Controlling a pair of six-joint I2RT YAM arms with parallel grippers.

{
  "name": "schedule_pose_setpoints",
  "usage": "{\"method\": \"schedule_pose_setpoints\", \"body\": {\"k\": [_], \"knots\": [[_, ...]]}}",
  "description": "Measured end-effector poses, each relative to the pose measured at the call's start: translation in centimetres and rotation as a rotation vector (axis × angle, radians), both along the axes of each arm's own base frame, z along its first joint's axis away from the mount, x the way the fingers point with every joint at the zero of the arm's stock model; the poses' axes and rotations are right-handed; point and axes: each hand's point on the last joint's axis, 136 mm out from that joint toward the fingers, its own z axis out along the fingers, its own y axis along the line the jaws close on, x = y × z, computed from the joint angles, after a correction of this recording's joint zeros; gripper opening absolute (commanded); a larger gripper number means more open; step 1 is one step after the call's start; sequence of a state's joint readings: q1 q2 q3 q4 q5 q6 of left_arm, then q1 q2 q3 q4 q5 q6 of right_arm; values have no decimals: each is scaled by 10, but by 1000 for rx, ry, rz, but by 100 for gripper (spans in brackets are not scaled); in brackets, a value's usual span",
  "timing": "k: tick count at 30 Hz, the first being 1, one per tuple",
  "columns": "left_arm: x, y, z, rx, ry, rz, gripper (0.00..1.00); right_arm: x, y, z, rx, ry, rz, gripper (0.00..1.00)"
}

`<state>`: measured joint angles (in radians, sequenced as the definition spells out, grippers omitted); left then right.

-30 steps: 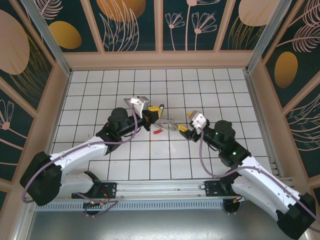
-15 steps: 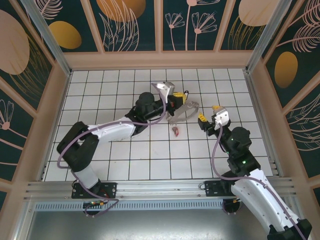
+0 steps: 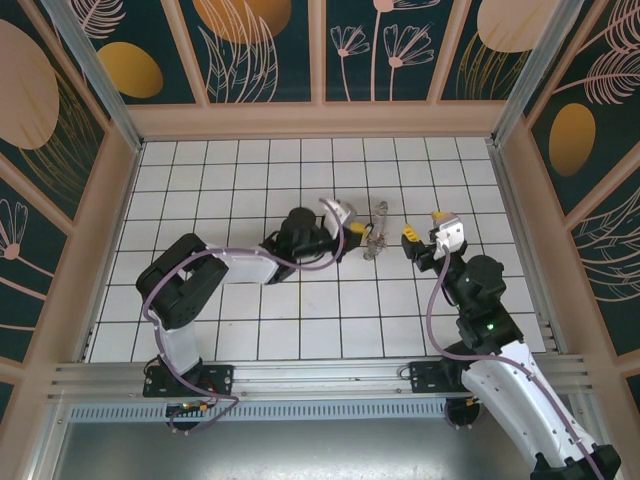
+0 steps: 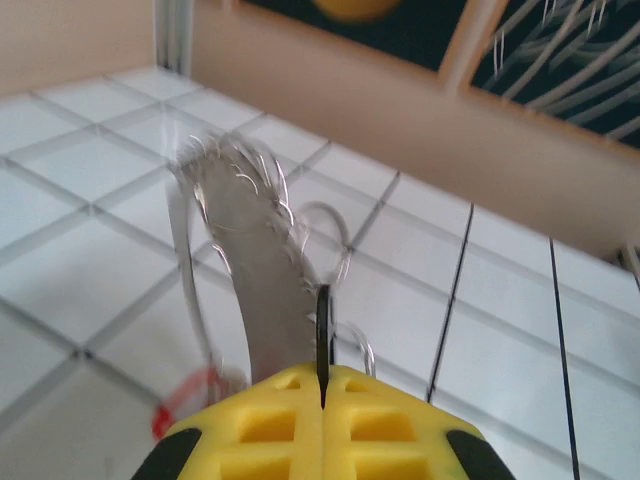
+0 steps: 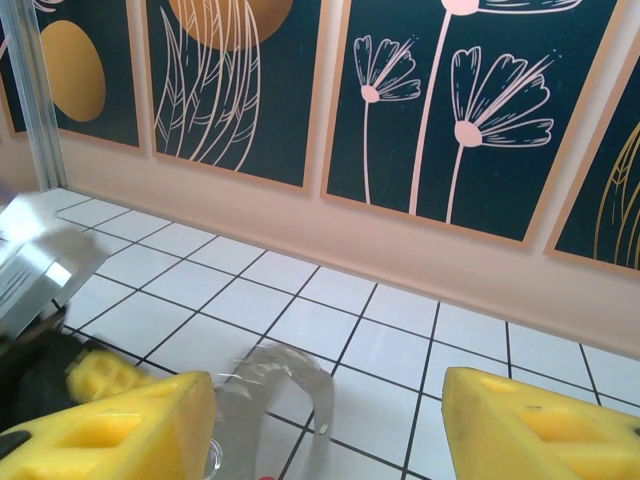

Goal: Put the keys on the keyring

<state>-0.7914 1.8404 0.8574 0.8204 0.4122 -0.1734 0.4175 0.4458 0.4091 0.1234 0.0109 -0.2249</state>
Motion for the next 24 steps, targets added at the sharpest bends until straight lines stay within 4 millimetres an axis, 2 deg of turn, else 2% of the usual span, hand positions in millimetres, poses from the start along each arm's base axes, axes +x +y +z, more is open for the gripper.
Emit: {"method": "schedule_pose_setpoints", "body": {"k": [2,4,6,8,11,13,20,22,23,24], "knots": [[-15,19,-24,56,33,14,0,0,0,0,0,0,-1,62],[-26,38,-34,85,47,45,0,1,-1,-1,-2,4,-3,62],[-34,54,-32,89,39,77,0,3,0,-4,-6,15,-2,62],[-36,67,-19,72,14,127,0,6,3,-8,-8,31,5,62],[-26,81,-2,40,-6,233,0,10,6,-14,-6,55,13,62],[-19,92,0,28,9,305,0,12,9,-16,-2,65,23,62],[0,144,-40,52,157,513,0,15,15,-21,13,87,48,62],[7,158,-45,52,185,565,1,15,16,-20,17,88,52,62],[11,164,-47,47,195,591,8,15,16,-21,17,89,53,62],[15,170,-47,40,204,618,21,15,16,-21,17,90,54,62]]}}
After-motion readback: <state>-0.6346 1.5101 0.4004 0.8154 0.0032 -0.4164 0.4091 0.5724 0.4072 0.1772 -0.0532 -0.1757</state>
